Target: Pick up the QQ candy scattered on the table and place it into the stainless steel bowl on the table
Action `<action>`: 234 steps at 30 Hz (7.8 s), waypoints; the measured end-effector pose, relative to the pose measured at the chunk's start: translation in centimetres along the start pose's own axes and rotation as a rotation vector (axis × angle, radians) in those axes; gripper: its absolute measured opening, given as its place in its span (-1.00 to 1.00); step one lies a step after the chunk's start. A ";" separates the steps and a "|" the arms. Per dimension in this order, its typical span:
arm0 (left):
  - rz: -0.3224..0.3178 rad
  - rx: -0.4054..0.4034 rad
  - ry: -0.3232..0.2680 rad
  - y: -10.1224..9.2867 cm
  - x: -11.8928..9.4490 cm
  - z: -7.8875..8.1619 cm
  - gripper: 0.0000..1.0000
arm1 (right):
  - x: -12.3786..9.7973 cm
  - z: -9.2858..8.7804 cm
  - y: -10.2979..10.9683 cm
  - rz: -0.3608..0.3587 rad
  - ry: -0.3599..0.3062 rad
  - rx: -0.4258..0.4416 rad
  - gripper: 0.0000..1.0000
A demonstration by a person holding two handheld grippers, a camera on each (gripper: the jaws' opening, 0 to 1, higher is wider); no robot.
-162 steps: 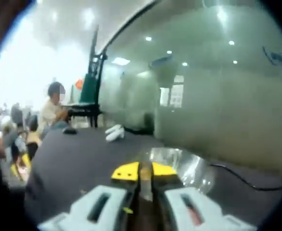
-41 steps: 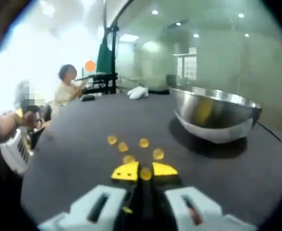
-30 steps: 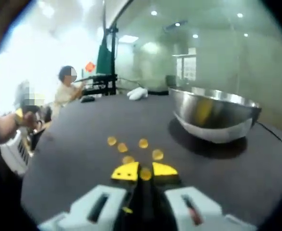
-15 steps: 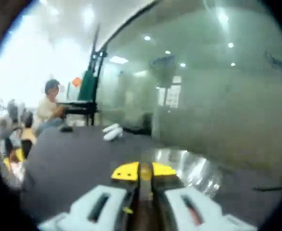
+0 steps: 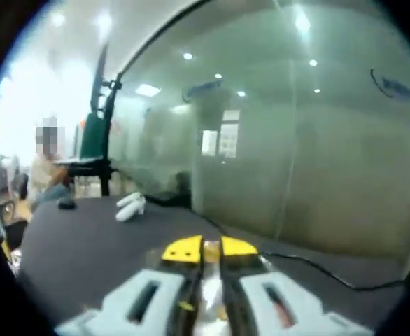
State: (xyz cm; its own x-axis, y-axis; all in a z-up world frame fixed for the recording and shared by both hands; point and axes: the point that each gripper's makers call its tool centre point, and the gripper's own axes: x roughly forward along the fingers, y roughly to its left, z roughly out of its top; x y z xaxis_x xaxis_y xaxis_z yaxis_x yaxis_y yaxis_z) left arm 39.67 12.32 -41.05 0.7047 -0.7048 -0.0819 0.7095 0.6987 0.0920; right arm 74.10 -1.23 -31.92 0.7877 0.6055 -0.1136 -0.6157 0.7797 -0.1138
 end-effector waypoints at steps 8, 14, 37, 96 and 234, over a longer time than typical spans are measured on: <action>0.011 -0.002 0.001 0.5 -0.3 -0.1 -0.44 | 0.5 -2.1 0.1 0.018 0.043 0.014 -0.71; 0.013 0.001 0.007 0.4 -0.3 -0.2 -0.44 | -0.1 -2.2 0.9 0.033 0.057 -0.010 -0.73; 0.026 0.007 -0.006 1.7 -1.1 0.5 -0.44 | -8.5 -6.2 6.4 0.188 0.077 -0.121 -0.76; 0.026 0.028 0.020 1.4 -1.1 0.7 -0.44 | -8.9 -15.4 16.7 0.473 0.223 -0.013 -0.67; 0.033 0.040 0.053 0.3 -1.0 0.3 -0.44 | -8.7 -15.8 12.7 0.319 0.251 0.010 -0.68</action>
State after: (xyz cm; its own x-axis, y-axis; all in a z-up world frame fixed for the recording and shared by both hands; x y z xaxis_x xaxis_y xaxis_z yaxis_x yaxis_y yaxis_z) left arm 39.17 13.14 -40.60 0.7279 -0.6731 -0.1306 0.6856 0.7153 0.1351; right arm 59.11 0.84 -47.99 0.5271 0.7606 -0.3790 -0.8274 0.5611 -0.0249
